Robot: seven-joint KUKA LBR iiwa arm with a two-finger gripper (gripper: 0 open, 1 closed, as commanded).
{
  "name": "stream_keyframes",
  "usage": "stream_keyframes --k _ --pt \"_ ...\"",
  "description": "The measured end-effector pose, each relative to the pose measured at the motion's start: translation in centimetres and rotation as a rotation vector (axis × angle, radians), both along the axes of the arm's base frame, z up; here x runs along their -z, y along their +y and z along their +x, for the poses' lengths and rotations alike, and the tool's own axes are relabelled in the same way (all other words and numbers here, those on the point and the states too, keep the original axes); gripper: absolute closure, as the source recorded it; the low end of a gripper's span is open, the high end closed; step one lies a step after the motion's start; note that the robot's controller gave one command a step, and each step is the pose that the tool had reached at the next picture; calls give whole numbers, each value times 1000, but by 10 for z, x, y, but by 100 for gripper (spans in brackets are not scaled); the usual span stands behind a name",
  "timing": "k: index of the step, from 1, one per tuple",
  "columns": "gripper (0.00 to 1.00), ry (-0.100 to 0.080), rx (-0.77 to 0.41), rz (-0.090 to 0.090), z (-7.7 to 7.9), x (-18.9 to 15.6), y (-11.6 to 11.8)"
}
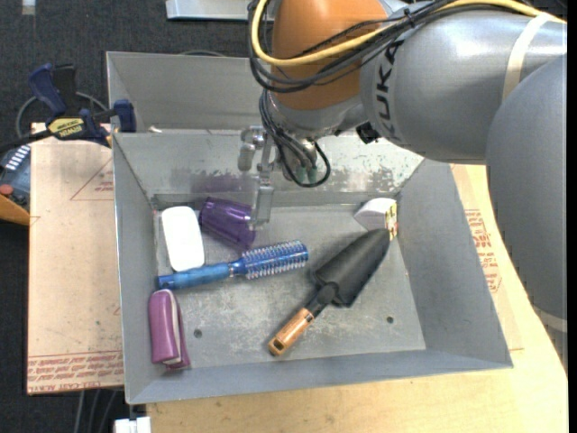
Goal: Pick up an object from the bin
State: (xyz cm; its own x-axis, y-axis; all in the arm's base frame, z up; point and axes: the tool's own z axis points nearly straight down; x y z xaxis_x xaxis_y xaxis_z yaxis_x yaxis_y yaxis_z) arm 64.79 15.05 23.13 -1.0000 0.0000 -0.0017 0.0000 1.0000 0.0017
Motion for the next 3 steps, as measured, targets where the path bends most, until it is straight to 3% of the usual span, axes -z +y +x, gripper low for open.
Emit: stream_keyframes --k 1,2,3 --pt "0 2 -135 1 -14 84 36" --pt "0 0 -346 1 -42 104 50" --pt "0 5 -405 0 -51 165 4"
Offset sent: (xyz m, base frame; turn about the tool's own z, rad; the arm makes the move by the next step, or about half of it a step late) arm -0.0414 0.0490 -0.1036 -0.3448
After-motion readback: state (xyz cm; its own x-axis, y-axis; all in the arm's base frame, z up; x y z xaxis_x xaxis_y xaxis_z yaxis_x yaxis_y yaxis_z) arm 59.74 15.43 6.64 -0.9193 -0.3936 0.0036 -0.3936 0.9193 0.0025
